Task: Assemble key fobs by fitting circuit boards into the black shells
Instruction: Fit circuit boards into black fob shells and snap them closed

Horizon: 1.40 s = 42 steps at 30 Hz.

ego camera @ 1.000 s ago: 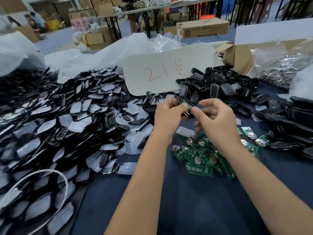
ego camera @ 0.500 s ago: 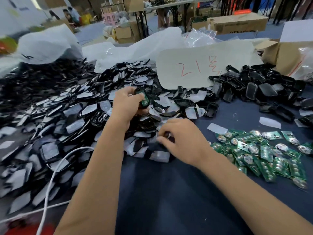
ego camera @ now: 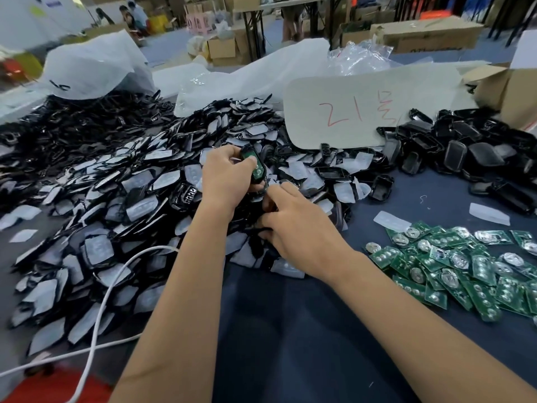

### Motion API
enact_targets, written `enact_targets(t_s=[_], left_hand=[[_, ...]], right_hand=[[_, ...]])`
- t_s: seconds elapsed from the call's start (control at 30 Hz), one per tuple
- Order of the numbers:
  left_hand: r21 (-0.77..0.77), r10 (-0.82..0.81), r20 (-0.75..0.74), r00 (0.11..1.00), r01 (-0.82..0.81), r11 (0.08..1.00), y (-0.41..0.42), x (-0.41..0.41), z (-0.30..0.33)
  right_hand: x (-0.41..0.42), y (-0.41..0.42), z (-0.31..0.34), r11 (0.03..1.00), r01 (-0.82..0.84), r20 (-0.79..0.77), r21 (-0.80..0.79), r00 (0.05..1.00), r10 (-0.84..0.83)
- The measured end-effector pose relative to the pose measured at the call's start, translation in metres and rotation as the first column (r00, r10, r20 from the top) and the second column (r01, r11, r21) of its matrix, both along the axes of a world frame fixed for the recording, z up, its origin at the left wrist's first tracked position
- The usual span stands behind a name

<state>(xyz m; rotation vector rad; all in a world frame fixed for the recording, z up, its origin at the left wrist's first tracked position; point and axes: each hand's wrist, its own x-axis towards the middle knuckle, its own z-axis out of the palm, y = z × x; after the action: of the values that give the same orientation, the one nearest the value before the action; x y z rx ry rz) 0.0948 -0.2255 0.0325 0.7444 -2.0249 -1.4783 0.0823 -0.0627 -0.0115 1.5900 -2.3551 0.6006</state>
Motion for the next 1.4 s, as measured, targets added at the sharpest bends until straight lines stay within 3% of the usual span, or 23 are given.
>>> enact_targets(t_s=[0.17,0.3,0.43,0.5,0.67,0.73,0.8,0.87,1.0,1.07,1.27,1.4], left_hand=[[0.06,0.032,-0.01,0.999,-0.031,0.998,0.01,-0.012,0.001],[0.057,-0.037,-0.042,0.998,0.039,0.998,0.051,-0.037,0.002],[-0.008,-0.215,0.031,0.976,0.216,0.976,0.118,-0.069,-0.012],[-0.069,-0.333,0.068,0.941,0.337,0.939,0.155,-0.082,-0.019],[-0.321,-0.463,0.213,0.86,0.509,0.798,0.218,-0.098,-0.042],[-0.407,-0.41,0.246,0.878,0.477,0.779,0.221,-0.098,-0.05],[-0.48,-0.355,0.129,0.926,0.371,0.795,0.215,-0.098,-0.052],[-0.455,-0.416,-0.033,0.909,0.357,0.816,0.209,-0.098,-0.051],[-0.346,-0.613,-0.02,0.79,0.57,0.745,0.207,-0.096,-0.053],[-0.294,-0.61,-0.071,0.789,0.568,0.769,0.208,-0.097,-0.055],[-0.144,-0.629,-0.105,0.77,0.614,0.776,0.214,-0.096,-0.058],[-0.016,-0.612,-0.164,0.774,0.618,0.786,0.22,-0.097,-0.059]], right_hand=[[-0.009,0.025,0.006,0.943,0.008,0.259,-0.333,0.962,0.083],[-0.038,0.07,0.015,0.816,0.296,0.575,-0.496,0.816,0.053],[-0.075,0.14,0.011,0.596,0.59,0.723,-0.545,0.69,-0.022],[-0.088,0.174,0.004,0.538,0.66,0.756,-0.524,0.652,-0.065],[-0.103,0.215,-0.008,0.549,0.705,0.763,-0.448,0.622,-0.175],[-0.106,0.22,-0.01,0.61,0.684,0.738,-0.4,0.635,-0.228],[-0.108,0.221,-0.01,0.674,0.657,0.697,-0.336,0.655,-0.291],[-0.107,0.222,-0.01,0.713,0.637,0.668,-0.293,0.67,-0.324],[-0.104,0.221,-0.012,0.724,0.589,0.676,-0.359,0.699,-0.234],[-0.105,0.22,-0.014,0.667,0.614,0.709,-0.421,0.681,-0.18],[-0.104,0.214,-0.018,0.355,0.77,0.826,-0.531,0.564,0.011],[-0.103,0.213,-0.014,0.321,0.788,0.85,-0.525,0.469,0.24]])
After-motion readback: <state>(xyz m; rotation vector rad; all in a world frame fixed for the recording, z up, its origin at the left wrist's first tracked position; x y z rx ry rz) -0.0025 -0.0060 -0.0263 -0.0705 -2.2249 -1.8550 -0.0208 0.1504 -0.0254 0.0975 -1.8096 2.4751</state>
